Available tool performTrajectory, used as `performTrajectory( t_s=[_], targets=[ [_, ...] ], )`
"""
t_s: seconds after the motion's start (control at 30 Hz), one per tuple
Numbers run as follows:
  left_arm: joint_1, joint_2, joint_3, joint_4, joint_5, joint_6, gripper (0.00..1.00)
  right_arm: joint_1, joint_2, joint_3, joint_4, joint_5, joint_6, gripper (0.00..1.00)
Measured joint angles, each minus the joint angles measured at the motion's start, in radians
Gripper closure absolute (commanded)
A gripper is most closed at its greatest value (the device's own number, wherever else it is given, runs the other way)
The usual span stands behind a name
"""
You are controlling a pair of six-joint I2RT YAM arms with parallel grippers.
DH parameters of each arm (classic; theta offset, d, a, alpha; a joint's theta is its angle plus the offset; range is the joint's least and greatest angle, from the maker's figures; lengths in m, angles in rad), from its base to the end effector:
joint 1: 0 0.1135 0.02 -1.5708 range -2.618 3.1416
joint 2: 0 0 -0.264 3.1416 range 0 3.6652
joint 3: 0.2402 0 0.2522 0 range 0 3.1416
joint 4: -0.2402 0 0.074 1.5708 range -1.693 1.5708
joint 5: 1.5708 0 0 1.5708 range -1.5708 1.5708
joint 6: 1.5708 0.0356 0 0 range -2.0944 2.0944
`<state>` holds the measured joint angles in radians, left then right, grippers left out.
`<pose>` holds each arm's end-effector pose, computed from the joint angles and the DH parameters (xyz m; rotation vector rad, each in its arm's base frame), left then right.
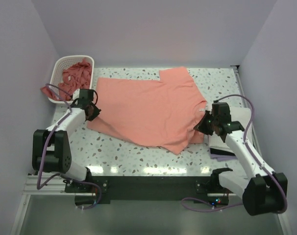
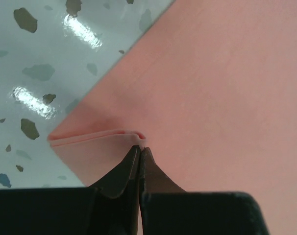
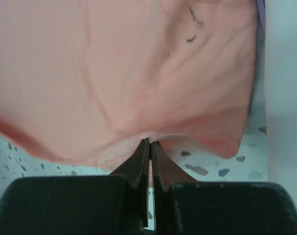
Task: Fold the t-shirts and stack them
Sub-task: Fold the tshirt
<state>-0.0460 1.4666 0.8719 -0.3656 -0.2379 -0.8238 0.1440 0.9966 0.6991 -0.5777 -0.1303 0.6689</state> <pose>0.2914 -0.0050 0.1995 -1.0314 2.2696 -0.0607 0.1957 0.0331 0.2368 0.5927 2.4346 0.5092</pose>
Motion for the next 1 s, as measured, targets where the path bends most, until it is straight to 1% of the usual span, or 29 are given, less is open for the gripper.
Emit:
performTrajectory(
  t_s=[0.13, 0.3, 0.43, 0.7, 1.0],
  targets=[
    [0.0, 0.101, 0.091, 0.0, -0.003, -0.004, 0.99, 0.0, 0.175, 0.085, 0.108, 0.016, -0.007, 1.0],
    [0.002, 0.149, 0.127, -0.009, -0.019, -0.005, 0.99, 0.0, 0.299, 0.147, 0.179, 0.037, -0.01, 1.0],
    [0.024, 0.154, 0.132, -0.015, -0.021, -0.005, 1.0, 0.0, 0.344, 0.187, 0.195, 0.058, -0.016, 1.0],
    [0.109, 0.154, 0.132, -0.016, -0.016, -0.006, 1.0, -0.003, 0.362, 0.225, 0.224, 0.082, -0.019, 1.0],
    [0.125, 0.158, 0.132, -0.016, -0.001, -0.006, 1.0, -0.015, 0.445, 0.278, 0.244, 0.084, -0.019, 1.0]
  ],
)
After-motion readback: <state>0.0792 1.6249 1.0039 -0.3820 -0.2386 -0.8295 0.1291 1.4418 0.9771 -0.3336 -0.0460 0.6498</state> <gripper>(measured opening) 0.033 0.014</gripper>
